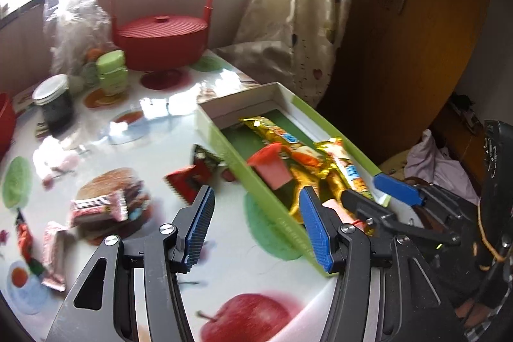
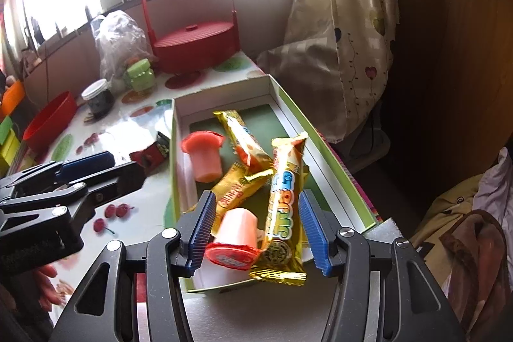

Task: Organize snacks
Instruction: 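Withdraw both grippers from the box toward the white-and-red biscuit packets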

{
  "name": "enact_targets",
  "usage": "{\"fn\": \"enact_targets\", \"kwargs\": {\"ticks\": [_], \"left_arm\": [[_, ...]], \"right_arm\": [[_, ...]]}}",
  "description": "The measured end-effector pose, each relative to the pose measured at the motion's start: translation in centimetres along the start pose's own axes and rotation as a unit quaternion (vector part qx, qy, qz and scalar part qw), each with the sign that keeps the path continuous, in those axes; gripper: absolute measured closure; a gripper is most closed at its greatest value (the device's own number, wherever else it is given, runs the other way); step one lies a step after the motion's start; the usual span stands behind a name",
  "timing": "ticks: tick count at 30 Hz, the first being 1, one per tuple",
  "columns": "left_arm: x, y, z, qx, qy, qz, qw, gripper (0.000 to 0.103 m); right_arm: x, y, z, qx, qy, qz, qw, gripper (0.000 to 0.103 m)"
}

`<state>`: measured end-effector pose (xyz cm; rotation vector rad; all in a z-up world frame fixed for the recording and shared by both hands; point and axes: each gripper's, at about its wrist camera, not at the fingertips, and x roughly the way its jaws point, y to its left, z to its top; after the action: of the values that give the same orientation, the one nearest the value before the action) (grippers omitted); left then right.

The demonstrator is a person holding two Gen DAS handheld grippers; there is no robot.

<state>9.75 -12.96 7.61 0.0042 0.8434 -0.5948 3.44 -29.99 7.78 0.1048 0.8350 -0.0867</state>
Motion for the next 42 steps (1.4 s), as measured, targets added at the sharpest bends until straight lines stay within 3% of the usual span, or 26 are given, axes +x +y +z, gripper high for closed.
{"fn": "enact_targets", "kwargs": {"ticks": [11,25,42], "left_arm": [[-2.3,4.8,-1.8,-0.028,-0.013,0.064,0.9975,0.047],[-3.7,11.2,-4.6,-0.09,-0.008,0.115,0.9892,0.047],[-3.9,15.9,-7.2,-0.127,0.014,0.148,0.9807,0.047]], "right_arm": [[0.1,2.7,0.6,-0.021,-0.009,0.034,0.999,0.05],[3.2,8.4,1.8,-0.063,0.01,0.092,0.994,0.05],[7.9,16.3,3.0,-0.172,0.039,0.193,0.965,0.05]]}}
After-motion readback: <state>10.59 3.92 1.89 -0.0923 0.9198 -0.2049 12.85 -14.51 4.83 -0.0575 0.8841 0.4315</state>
